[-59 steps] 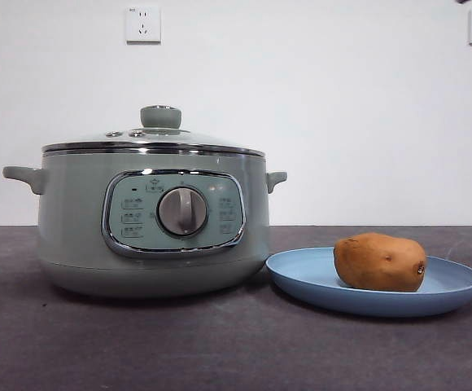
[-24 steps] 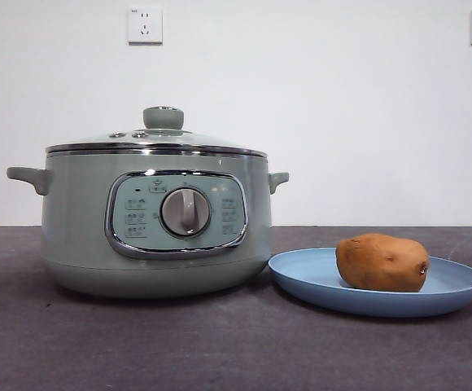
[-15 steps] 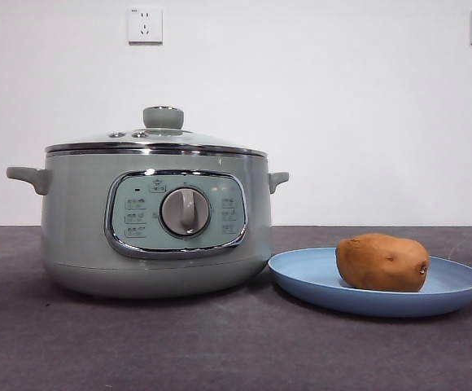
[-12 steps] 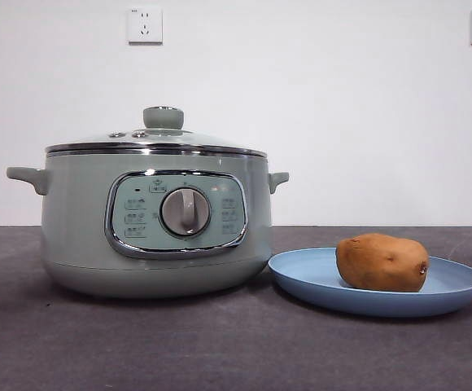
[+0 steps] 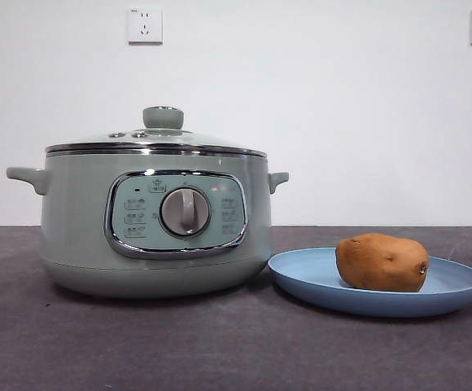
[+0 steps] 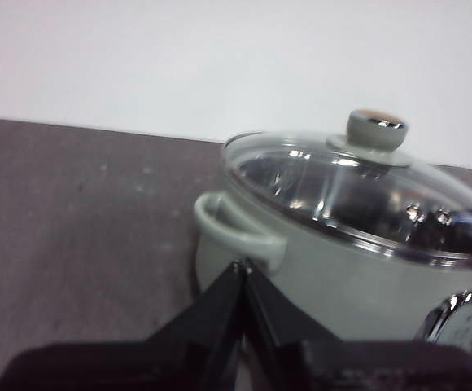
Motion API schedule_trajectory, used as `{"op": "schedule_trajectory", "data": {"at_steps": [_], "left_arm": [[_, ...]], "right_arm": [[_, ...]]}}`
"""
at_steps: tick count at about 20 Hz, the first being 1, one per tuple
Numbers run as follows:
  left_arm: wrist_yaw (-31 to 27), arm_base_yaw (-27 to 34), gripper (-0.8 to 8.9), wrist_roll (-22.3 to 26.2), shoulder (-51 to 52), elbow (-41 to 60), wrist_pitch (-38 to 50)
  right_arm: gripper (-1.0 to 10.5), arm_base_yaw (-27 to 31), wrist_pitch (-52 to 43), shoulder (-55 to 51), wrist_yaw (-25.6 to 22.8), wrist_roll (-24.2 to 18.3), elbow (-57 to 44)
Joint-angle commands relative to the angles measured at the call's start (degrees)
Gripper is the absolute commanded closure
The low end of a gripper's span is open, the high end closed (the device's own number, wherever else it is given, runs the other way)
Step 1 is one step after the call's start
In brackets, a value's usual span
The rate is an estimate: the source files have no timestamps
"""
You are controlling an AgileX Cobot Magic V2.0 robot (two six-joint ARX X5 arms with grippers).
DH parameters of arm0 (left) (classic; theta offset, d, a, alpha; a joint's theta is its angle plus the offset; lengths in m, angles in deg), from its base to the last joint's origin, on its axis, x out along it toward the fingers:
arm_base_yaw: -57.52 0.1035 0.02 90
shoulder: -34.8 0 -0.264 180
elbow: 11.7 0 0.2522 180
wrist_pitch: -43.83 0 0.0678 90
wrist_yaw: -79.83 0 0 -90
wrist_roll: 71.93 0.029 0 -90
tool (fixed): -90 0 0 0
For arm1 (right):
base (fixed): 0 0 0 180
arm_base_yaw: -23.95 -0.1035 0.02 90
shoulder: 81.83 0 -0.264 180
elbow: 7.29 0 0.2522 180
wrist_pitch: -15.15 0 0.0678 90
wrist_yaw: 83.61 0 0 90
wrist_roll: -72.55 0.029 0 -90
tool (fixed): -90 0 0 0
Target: Take the potato out from the steamer,put the potato on the plate,close the lid
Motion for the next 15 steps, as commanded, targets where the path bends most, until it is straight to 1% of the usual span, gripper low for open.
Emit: {"op": "schedule_trajectory", "data": {"at_steps": [1,2,4,15], "left_arm": [[-1.2,0.3,8.17,-0.4,1.5,0.8,-3.2],[-2.1,0.4,8.17,-0.5,2.5,0.8,-6.2],[-4.3,0.6,8.17,-2.3,3.9,0.8,-11.5],[-4.7,0.6,8.17,-2.3,3.9,0.8,-11.1]], "right_arm": [[9.5,0.0,-0.2,0.0,-0.2,-0.3,0.2],[9.5,0.0,-0.1,0.0,-0.2,-0.3,0.2],[9.5,0.0,-0.1,0.0,-0.2,-0.3,0.2],[9.5,0.0,-0.1,0.0,-0.2,-0.3,0.2]]}}
